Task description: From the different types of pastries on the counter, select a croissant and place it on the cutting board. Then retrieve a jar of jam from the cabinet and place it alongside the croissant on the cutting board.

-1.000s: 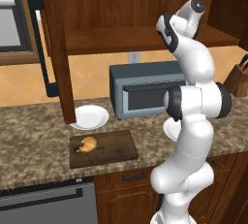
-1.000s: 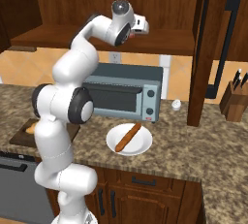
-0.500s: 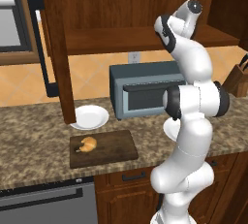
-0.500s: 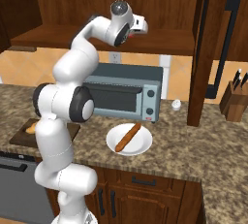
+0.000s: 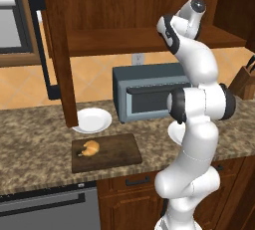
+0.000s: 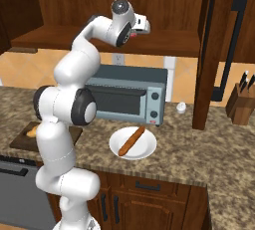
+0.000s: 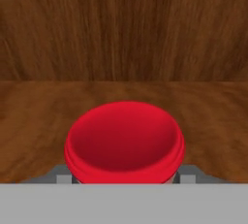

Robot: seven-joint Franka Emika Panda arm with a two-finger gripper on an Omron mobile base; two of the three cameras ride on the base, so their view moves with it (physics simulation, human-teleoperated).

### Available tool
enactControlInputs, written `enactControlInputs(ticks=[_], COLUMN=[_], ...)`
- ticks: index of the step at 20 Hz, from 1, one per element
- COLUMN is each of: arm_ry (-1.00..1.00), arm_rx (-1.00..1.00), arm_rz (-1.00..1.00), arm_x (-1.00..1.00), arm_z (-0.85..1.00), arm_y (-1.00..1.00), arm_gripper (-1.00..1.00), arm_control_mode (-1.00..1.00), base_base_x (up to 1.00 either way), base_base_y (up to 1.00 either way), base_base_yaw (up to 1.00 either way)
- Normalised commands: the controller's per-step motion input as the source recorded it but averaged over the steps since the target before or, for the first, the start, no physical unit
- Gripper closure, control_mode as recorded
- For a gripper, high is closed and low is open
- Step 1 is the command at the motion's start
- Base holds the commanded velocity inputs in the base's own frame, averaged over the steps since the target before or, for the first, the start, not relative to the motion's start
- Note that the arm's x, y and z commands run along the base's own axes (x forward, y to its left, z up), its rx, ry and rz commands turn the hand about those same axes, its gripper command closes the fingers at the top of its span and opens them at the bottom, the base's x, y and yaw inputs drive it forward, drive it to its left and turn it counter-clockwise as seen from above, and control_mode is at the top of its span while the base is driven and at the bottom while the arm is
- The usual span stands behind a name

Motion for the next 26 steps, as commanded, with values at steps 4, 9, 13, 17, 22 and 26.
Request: enactControlInputs(ticks=[4,9,13,17,22,26], arm_ry=[0.0,-0.03,-0.01,-0.01,-0.01,-0.04], arm_rx=[0.0,0.0,0.0,0.0,0.0,0.0], arm_rz=[0.0,0.0,0.0,0.0,-0.01,0.0], arm_x=[-0.02,-0.27,-0.46,-0.46,-0.7,-0.76], arm_z=[0.0,0.24,0.02,0.0,0.0,0.0], arm_y=[0.0,0.0,0.0,0.0,0.05,0.06], arm_gripper=[1.0,1.0,1.0,1.0,1.0,1.0], arm_control_mode=[-1.0,-1.0,-1.0,-1.0,-1.0,-1.0], base_base_x=[0.0,0.0,0.0,0.0,0.0,0.0], base_base_y=[0.0,0.0,0.0,0.0,0.0,0.0], base_base_yaw=[0.0,0.0,0.0,0.0,0.0,0.0])
